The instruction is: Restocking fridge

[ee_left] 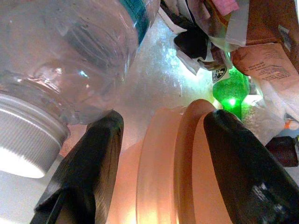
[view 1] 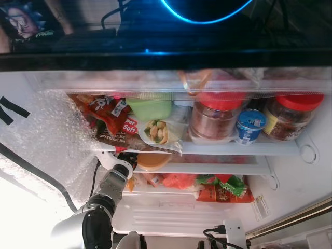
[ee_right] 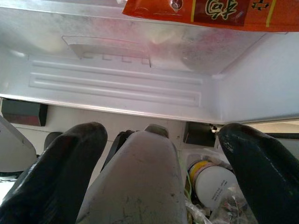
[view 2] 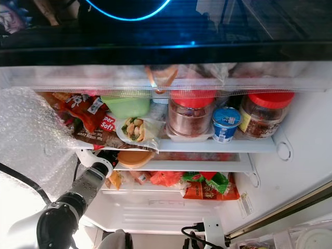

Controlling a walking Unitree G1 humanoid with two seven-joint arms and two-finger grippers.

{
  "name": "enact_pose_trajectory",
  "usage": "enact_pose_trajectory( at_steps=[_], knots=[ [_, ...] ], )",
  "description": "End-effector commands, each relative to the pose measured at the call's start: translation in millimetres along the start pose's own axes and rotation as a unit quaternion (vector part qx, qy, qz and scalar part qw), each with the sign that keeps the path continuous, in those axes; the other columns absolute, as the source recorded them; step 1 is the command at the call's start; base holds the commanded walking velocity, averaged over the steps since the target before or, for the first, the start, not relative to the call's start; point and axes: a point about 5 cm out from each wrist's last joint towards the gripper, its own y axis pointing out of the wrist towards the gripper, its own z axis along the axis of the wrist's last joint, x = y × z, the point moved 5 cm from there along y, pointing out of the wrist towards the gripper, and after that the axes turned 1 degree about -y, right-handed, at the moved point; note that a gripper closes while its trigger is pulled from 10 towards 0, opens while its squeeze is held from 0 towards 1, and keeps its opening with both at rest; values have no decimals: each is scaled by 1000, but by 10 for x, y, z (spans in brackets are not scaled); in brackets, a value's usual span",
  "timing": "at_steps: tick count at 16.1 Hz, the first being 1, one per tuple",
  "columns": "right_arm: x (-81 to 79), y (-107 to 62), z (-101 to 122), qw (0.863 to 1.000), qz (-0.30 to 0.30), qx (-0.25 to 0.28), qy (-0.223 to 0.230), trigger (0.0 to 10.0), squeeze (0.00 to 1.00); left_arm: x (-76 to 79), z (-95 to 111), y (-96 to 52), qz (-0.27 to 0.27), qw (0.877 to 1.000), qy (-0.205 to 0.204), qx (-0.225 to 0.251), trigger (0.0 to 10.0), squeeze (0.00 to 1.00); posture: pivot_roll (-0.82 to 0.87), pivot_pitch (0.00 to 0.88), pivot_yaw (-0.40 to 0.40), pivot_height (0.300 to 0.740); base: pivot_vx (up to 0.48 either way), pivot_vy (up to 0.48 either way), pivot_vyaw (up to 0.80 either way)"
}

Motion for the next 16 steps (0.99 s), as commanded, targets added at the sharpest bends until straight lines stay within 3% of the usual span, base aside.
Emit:
enact_pose_trajectory(
  at_steps=[1, 11, 16],
  knots=[
    [-49, -43, -205, 999, 7, -34, 2, 10000, 0, -67, 8, -35, 6, 1000, -3, 6, 10000, 0, -53, 100, 34, 665, 0, 0, 0],
    [-66, -25, -161, 999, 10, -31, 1, 10000, 0, -89, 60, -129, -39, 999, -6, 27, 10000, 0, -37, 83, 36, 665, 0, 0, 0],
    [-75, -19, -145, 1000, 10, -30, 3, 10000, 0, -88, -26, -169, -52, 999, 6, 12, 10000, 0, -37, 83, 41, 665, 0, 0, 0]
  ],
)
